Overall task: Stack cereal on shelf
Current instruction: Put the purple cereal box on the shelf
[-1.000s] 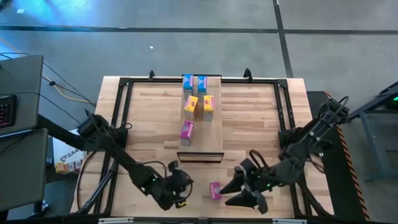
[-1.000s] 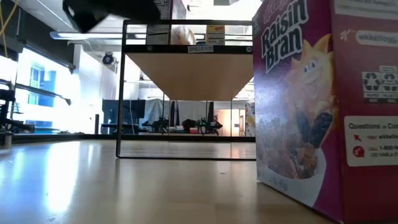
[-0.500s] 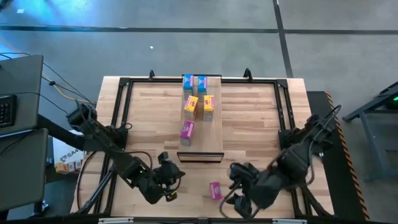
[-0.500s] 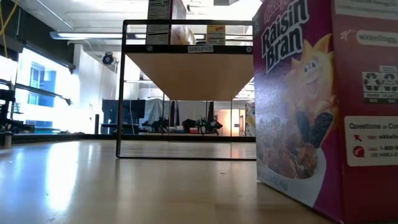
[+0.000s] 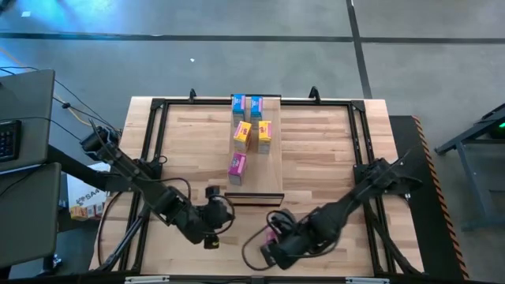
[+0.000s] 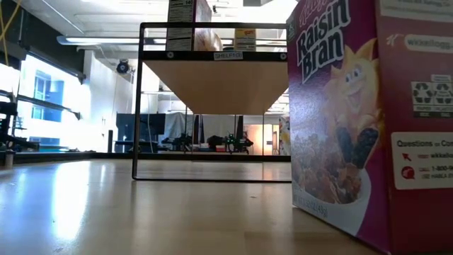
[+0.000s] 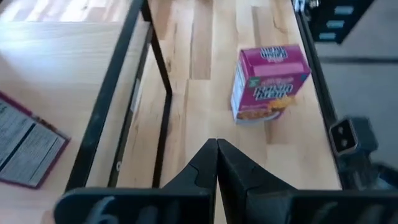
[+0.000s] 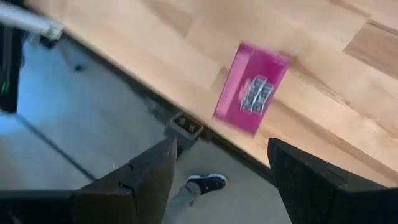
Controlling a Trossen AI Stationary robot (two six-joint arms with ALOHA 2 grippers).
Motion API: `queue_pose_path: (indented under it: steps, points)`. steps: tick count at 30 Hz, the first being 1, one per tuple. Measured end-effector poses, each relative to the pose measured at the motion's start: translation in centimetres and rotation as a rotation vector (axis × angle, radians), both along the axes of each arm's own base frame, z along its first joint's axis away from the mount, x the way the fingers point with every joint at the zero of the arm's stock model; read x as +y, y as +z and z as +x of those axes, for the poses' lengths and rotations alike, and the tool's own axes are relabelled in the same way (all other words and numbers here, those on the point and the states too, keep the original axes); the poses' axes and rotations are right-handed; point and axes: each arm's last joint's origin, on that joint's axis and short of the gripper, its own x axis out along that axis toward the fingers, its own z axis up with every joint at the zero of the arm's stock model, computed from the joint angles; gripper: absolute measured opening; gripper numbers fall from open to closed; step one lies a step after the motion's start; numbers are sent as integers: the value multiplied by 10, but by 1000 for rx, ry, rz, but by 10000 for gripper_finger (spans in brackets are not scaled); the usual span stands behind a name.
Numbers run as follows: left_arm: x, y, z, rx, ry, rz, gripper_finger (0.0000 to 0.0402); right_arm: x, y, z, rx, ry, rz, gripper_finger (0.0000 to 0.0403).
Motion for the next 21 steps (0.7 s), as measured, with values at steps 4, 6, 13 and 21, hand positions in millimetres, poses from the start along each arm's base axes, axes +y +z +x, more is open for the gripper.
queue_pose_path:
  steps: [4,6,13,21]
  points:
    - [3,-1,3,30,-67,21,0,-3,-19,13,67,-86,-5,248]
    - [3,-1,3,39,-86,22,0,-3,-27,17,94,-105,-6,248]
    - [5,-1,5,34,-89,26,0,-8,-48,28,163,-134,-48,248]
    - [5,-1,6,34,-88,26,0,-7,-61,34,186,-137,-55,248]
